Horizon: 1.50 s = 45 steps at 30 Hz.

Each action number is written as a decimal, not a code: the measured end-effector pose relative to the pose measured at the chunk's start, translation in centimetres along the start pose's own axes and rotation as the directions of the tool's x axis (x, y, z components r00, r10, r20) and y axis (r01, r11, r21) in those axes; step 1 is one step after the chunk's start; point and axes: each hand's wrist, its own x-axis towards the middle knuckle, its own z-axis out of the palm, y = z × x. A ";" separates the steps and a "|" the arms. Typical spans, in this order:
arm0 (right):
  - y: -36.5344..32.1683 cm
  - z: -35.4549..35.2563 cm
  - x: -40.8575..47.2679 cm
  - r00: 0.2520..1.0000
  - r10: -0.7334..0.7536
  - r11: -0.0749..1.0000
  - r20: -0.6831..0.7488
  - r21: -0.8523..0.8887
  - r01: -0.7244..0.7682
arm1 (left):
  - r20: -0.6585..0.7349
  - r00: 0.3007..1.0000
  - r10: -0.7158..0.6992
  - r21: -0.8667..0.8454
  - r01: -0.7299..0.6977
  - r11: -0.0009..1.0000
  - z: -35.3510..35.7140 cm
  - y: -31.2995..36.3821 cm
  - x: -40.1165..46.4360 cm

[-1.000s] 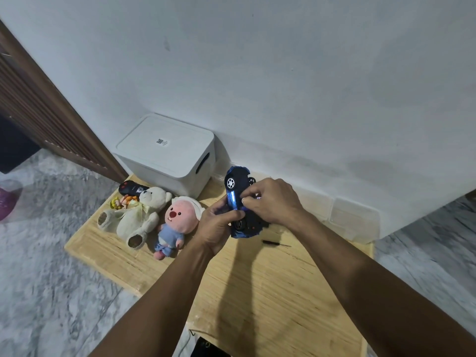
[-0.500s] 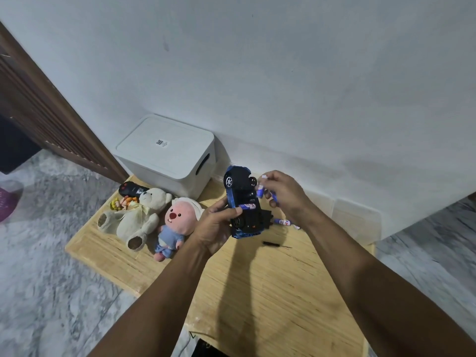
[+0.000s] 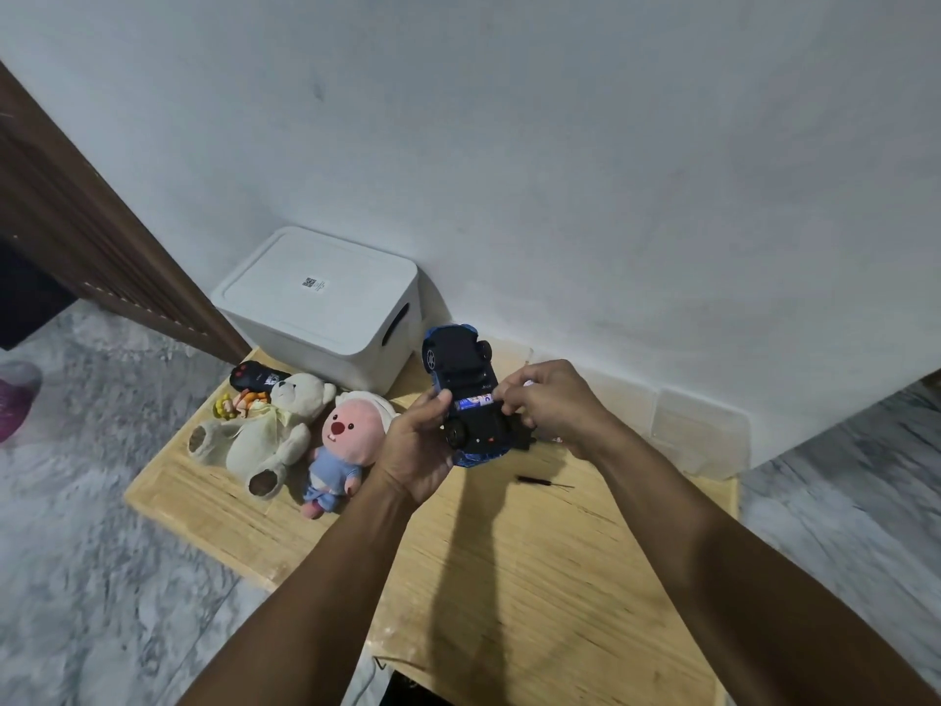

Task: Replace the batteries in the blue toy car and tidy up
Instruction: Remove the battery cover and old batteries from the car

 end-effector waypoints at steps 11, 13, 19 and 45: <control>-0.1 0.7 0.5 0.996 0.060 0.998 -0.070 0.011 -0.060 | -0.043 0.993 0.112 0.080 -0.108 0.991 0.2 -0.4 -0.1; 0.2 0.7 0.9 0.991 0.121 0.991 -0.060 0.068 -0.117 | -0.044 0.992 0.118 0.084 -0.114 0.990 0.2 -0.5 -0.1; 0.9 0.5 1.0 0.976 0.216 0.960 -0.029 0.186 -0.207 | -0.042 0.992 0.121 0.046 -0.119 0.992 0.3 -0.9 -0.3; 1.9 1.6 1.5 0.972 0.167 0.979 -0.167 0.141 -0.144 | -0.061 0.981 0.183 0.197 -0.168 0.966 1.7 -0.9 0.1</control>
